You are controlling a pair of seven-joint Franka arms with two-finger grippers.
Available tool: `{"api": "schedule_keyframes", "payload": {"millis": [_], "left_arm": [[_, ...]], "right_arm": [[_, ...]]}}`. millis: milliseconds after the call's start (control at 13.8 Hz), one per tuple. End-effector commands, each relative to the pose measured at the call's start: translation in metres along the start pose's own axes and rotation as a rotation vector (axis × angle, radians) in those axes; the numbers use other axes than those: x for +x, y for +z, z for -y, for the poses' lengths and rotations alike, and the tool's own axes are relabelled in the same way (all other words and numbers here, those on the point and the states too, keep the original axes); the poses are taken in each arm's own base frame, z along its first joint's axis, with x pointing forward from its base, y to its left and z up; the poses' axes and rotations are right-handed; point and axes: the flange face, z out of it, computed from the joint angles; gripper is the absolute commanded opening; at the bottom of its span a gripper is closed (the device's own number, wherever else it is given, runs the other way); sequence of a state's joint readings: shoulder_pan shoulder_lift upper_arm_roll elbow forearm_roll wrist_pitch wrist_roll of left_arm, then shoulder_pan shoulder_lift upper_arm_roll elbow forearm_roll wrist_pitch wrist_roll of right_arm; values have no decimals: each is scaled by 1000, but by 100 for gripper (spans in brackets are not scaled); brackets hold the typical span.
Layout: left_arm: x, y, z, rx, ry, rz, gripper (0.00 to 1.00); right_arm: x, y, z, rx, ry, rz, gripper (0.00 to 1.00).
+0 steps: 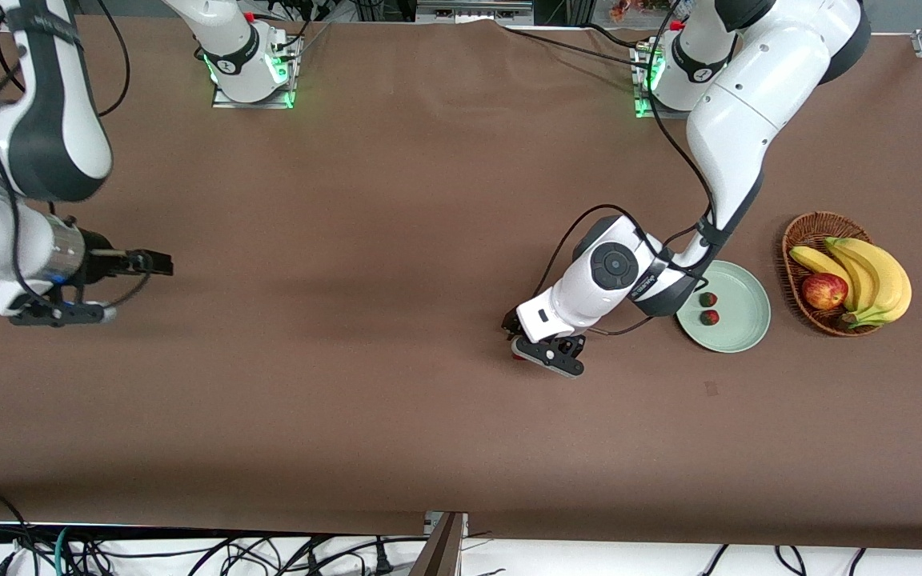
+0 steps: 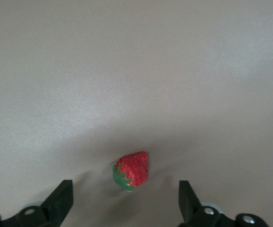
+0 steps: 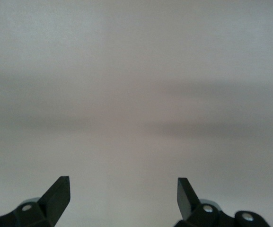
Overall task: Collect all strawberries into plate
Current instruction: 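Grasp the third strawberry with the left gripper while the right gripper withdraws, then lower the third strawberry onto the plate and open the left gripper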
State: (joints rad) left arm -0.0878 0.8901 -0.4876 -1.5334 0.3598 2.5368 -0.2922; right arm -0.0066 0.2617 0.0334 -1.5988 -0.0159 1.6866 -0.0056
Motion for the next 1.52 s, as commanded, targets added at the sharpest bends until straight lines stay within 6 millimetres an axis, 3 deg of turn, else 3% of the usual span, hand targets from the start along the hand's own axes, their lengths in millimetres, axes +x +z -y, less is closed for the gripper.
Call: {"api": "schedule_keyframes", "payload": {"millis": [0,72,145,217,290,434,579,724,797,941,1014,1231,1448], "left_arm": [[6,13,-3,0,6,-51,70],[6,15,-5,-10,6,-69,68],[6,17,-4,-14,4,-77,55],[6,18,-4,-15,4,-79,49],[5,19,-5,-15,6,-77,47],[1,21,-5,-15,2,-67,34],[-1,20,4,-9,-3,-60,30],[-1,10,15,7,-5,-51,30],[-1,3,26,18,-15,-44,30],[-6,-13,38,50,-24,-4,29],[-7,-22,43,70,-26,24,22],[-7,-66,56,160,-35,140,15],[-15,-107,103,206,46,263,16]], "right_arm": [[-46,-56,-9,-41,-2,-50,100],[-60,-74,-13,-36,17,-65,100],[-74,-87,-17,-32,29,-56,100],[-81,-92,-18,-32,33,-44,100],[-82,-99,-17,-34,32,-57,100],[-81,-106,-21,-56,27,-28,100],[-83,-125,-38,-47,53,-54,100],[-85,-132,-31,-54,44,-68,100],[-89,-130,-34,-51,48,-47,100],[-93,-132,-10,-88,8,-26,100],[-95,-131,-4,-117,-5,-13,100],[-95,-131,-7,-96,-2,-11,100],[-91,-127,-10,-85,8,-3,100]]}}
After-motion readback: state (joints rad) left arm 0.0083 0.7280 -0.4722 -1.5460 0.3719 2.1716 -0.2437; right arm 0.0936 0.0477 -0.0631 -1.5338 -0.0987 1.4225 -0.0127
